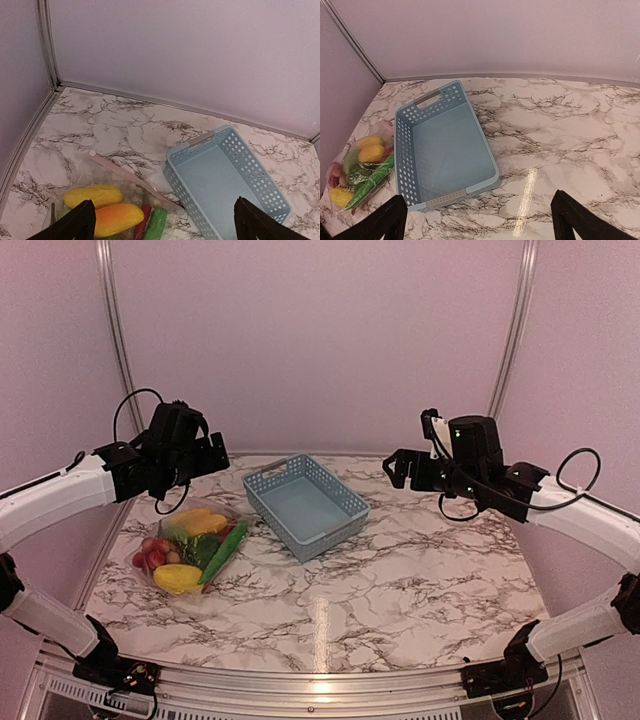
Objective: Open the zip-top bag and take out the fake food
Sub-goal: Move the bin to the center of the board.
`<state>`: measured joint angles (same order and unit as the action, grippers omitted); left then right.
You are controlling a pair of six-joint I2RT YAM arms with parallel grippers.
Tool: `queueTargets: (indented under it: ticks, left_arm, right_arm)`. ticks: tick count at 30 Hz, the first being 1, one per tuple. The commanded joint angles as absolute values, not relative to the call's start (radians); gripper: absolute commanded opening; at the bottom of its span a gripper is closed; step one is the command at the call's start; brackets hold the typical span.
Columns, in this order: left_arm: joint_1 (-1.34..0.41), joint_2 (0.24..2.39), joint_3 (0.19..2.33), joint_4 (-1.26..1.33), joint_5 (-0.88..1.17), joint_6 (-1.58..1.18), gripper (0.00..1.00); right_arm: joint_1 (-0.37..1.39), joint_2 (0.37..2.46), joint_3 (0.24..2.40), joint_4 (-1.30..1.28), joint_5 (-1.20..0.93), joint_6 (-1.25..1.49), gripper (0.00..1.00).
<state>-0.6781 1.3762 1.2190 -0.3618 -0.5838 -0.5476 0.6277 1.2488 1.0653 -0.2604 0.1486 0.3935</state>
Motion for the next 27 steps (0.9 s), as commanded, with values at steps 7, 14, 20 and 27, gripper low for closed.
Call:
queueTargets:
  ticks: [7, 14, 20, 27]
  left_arm:
    - [-0.576, 1.618, 1.26, -0.392, -0.445, -0.642, 0.99]
    - [-0.651, 1.81, 1.341, -0.275, -0.319, -0.678, 0.99]
    - [-0.685, 1.926, 1.425, -0.259, -0.303, -0.781, 0.99]
    - [-0.719, 2.073, 1.593, -0.316, -0.284, -0.845, 0.99]
  right_arm:
    - [0.618, 1.353, 1.04, -0.146, 0.012, 0.425, 0.99]
    - [0.618, 1.377, 1.023, -0.119, -0.052, 0.416, 0.99]
    - [0.618, 1.342, 0.979, -0.124, -0.049, 0.423, 0.99]
    - [0.612, 1.255, 0.906, -0.144, -0.01, 0.443, 0.99]
